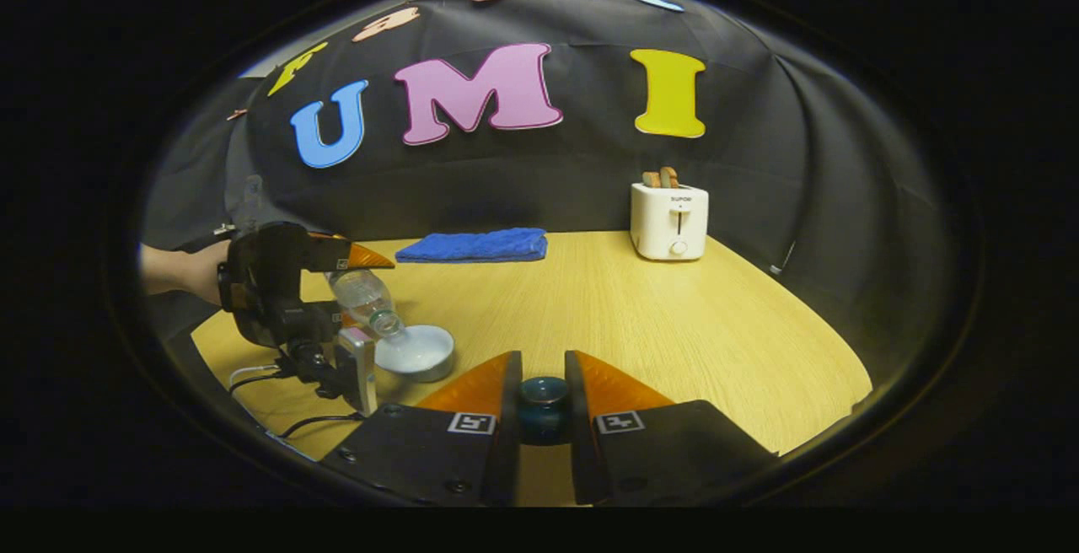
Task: Open the teacup lid with one hand, grasp the water bottle and pour water into the teacup with the other hand; after pouring, place the water bottle on the coaster and then close the teacup lid.
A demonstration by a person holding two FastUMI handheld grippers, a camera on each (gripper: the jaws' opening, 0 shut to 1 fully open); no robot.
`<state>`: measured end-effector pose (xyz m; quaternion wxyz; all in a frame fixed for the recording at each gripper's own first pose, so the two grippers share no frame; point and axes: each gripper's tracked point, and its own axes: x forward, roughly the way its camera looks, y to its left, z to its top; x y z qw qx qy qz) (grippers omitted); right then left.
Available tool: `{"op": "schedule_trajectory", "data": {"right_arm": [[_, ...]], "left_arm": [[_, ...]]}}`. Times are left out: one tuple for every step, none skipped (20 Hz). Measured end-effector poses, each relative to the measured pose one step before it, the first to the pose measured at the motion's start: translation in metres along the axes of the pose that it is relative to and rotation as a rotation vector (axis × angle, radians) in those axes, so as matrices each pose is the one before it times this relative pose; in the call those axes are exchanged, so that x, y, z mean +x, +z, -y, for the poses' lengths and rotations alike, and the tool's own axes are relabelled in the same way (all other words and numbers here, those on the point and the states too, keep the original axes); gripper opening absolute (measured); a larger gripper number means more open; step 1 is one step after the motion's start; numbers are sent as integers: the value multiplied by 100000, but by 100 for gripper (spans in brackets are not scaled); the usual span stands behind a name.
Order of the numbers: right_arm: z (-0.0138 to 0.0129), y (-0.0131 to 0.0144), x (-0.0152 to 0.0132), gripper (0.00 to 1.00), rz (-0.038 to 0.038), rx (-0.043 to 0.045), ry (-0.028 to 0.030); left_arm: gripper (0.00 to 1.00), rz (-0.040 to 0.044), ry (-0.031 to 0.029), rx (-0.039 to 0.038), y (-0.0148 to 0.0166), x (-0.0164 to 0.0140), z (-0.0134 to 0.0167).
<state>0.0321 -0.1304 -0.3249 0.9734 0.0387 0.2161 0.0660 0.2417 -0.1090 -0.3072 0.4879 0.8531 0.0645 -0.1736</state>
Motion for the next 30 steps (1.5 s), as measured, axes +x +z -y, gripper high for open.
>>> {"op": "schedule_trajectory", "data": {"right_arm": [[-33,-84,42,34,-186,82,90],[-59,-4,63,34,-110,232,120],[-44,48,1,34,40,323,86],[-24,48,21,34,141,316,30],[29,91,63,34,247,316,25],[-80,85,-12,34,315,190,-89],[73,55,-34,34,172,-44,-113],[81,-28,38,34,-32,-116,-196],[26,-55,44,34,-173,305,292],[-101,-62,-7,34,-182,497,152],[19,-34,-47,28,172,687,-120],[-59,229,-25,34,547,656,42],[-85,59,22,32,254,281,48],[-21,-85,-56,30,-94,-128,18],[-99,-80,46,28,-236,-213,286],[-95,-73,68,28,-279,-135,301],[-44,-80,15,28,-176,-131,226],[-65,-51,2,28,-186,-134,243],[16,80,-76,34,202,296,220],[45,192,119,28,458,613,-60],[106,140,-32,34,147,769,-122],[114,-29,76,34,-249,639,-204],[68,48,146,34,-256,555,-69],[15,35,101,34,-62,278,-46],[-7,132,23,34,247,-113,-19],[-12,167,-25,34,385,-393,33],[21,109,41,34,326,-352,51],[-57,6,79,34,256,205,277],[-69,53,37,34,209,923,248],[-63,-97,15,34,-6,998,74]], "left_arm": [[76,164,-257,2033,-212,92,-154],[77,313,-529,2151,7,67,-92],[77,173,-517,2887,34,-13,-185],[76,137,-614,2117,49,34,-151],[76,-45,-217,1112,-142,85,37],[77,-173,-106,1009,-26,152,166],[77,-29,121,1085,64,-149,135],[76,194,178,783,68,-7,-55],[76,10,-546,881,-14,29,-18],[76,-326,-480,825,-5,63,-3],[77,-325,17,1083,-116,153,-153],[77,-192,350,925,-9,-91,11],[77,-288,522,864,-72,-4,-80],[77,-58,514,810,-112,-42,-31],[77,317,100,768,52,-9,-29],[77,-33,-165,1012,-154,118,-117],[77,-98,966,1539,60,-66,-297],[77,332,1477,1917,35,-37,-300],[77,437,1746,1817,114,-119,-425],[77,312,1108,1250,42,-117,-304],[77,-119,649,1063,-335,-70,-722],[77,-366,658,1257,-433,402,-681],[77,-167,174,1460,-52,146,-156],[77,-11,-63,1511,-78,-23,-63],[77,413,-184,1561,42,16,-157],[77,65,-816,633,-143,-8,-75],[77,-607,-739,1049,-451,-164,133],[77,-210,-143,1849,-44,125,-174],[77,-397,86,2035,-60,-162,-248],[77,111,802,1919,-7,143,-311]]}}
